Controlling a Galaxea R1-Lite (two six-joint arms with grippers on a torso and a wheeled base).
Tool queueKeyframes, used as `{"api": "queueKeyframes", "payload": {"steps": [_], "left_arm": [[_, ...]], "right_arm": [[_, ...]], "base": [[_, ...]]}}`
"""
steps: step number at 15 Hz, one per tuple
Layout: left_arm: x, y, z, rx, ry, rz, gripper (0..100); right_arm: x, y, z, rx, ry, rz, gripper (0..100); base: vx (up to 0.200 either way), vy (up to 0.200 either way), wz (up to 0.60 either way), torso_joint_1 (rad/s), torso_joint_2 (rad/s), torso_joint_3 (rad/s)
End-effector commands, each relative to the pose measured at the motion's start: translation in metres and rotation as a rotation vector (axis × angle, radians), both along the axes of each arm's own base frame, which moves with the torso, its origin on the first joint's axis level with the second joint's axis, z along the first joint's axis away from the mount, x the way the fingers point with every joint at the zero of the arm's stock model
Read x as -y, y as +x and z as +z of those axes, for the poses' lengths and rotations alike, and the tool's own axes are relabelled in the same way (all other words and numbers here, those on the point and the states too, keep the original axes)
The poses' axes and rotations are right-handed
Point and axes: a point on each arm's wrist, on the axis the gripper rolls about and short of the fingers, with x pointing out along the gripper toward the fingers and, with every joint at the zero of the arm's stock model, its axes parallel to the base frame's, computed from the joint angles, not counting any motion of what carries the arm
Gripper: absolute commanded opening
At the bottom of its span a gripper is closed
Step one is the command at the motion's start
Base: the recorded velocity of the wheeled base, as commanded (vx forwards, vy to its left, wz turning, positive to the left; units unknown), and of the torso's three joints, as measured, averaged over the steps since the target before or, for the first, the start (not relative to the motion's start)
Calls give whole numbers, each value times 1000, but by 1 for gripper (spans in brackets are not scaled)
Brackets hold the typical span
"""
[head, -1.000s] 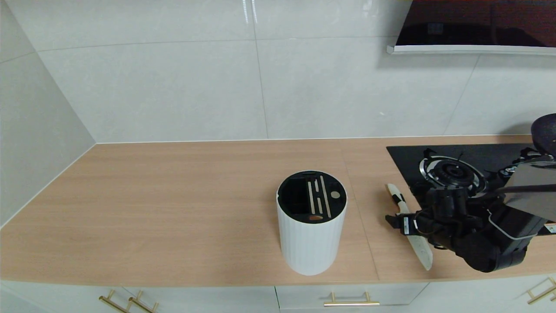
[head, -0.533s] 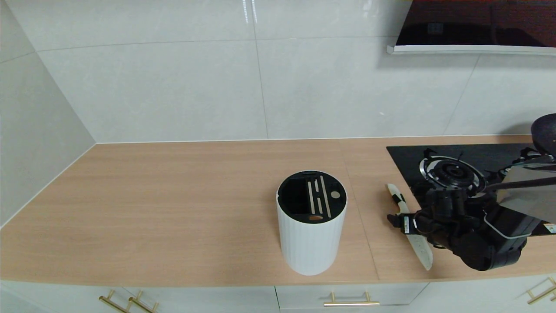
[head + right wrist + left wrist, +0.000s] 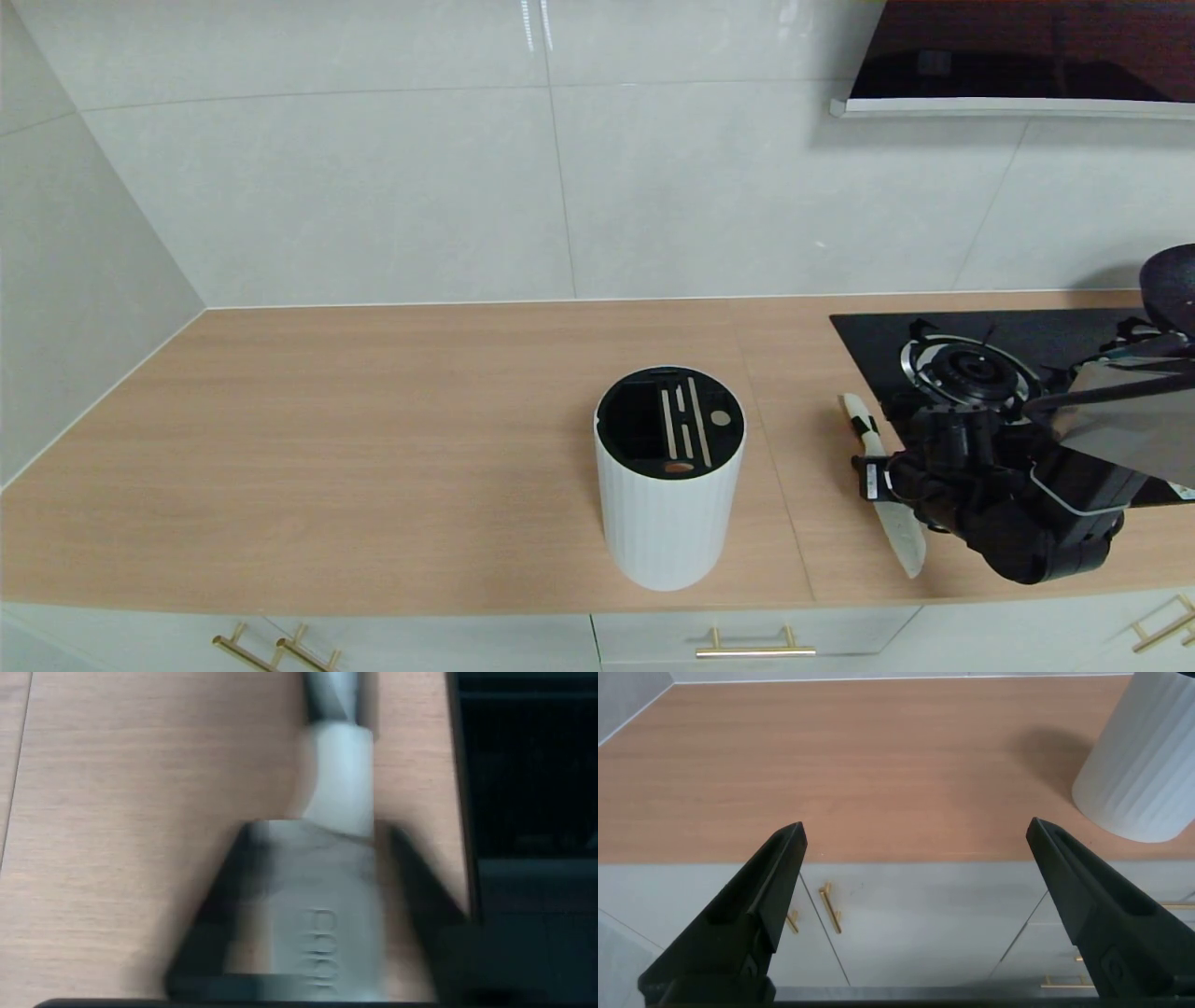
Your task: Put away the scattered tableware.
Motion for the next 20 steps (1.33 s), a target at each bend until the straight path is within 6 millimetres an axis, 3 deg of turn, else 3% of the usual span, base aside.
{"api": "queueKeyframes", "payload": {"steps": [1, 5, 8, 12, 14, 16, 18, 20], "left_arm": [[0, 0, 0, 0, 0, 1, 100], [0, 0, 0, 0, 0, 1, 100], [0, 0, 0, -2, 0, 1, 100], [0, -1, 5, 32, -1, -2, 100], [1, -12, 41, 171, -27, -71, 100], [5, -11, 82, 77, -20, -213, 100], [7, 12, 134, 0, -22, -343, 100], [9, 53, 184, -52, -27, -424, 100]], "right_arm": [[-1, 0, -5, -17, -2, 1, 0], [-1, 0, -1, -5, -7, -6, 0], [-1, -5, 21, 43, 4, -4, 0], [-9, -37, 89, 179, 34, 46, 0], [-15, -59, 126, 230, 53, 92, 0], [-18, -73, 167, 299, 96, 187, 0], [-28, -82, 202, 349, 124, 259, 0], [-46, -94, 228, 391, 141, 329, 0]], "base": [[0, 0, 0, 0, 0, 0], [0, 0, 0, 0, 0, 0], [0, 0, 0, 0, 0, 0], [0, 0, 0, 0, 0, 0], [0, 0, 0, 0, 0, 0], [0, 0, 0, 0, 0, 0], [0, 0, 0, 0, 0, 0], [0, 0, 0, 0, 0, 0]]}}
